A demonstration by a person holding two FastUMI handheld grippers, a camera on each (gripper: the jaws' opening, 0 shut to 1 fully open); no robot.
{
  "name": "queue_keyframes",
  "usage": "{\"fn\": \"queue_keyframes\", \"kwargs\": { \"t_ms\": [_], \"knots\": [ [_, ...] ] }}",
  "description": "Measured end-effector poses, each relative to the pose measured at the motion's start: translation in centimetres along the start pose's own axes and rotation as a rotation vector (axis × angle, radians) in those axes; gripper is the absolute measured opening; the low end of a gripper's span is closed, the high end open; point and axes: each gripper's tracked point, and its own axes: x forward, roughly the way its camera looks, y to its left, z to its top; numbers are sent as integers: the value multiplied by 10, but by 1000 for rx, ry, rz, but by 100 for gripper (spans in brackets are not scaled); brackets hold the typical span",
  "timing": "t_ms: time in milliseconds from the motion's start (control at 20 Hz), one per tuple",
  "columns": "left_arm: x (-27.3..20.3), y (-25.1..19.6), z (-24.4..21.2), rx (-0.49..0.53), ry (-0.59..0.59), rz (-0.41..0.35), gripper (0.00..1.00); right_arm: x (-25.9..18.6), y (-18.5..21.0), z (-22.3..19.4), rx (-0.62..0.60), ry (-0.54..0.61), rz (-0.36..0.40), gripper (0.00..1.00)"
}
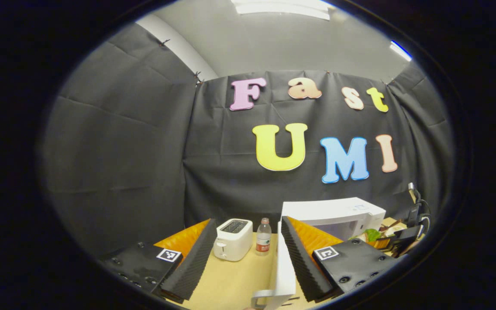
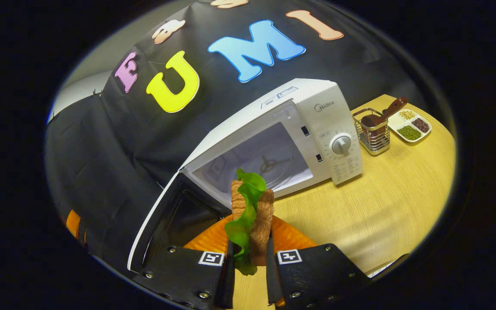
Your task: Open the microwave oven with the left hand, put the food in, and close the microwave oven.
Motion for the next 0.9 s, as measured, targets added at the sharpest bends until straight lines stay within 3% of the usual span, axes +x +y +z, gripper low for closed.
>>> {"fn": "queue_keyframes", "kwargs": {
  "t_ms": [300, 700, 900],
  "knots": [
    [8, 41, -10, 30, 25, 54, 95, 58, 5, 8, 45, -81, -26, 30],
    [6, 80, -33, 111, 80, 126, 95, 124, 14, 33, 8, -199, -10, 33],
    [2, 96, -44, 130, 118, 159, 96, 151, 8, 34, 63, -228, -27, 33]
  ]
}}
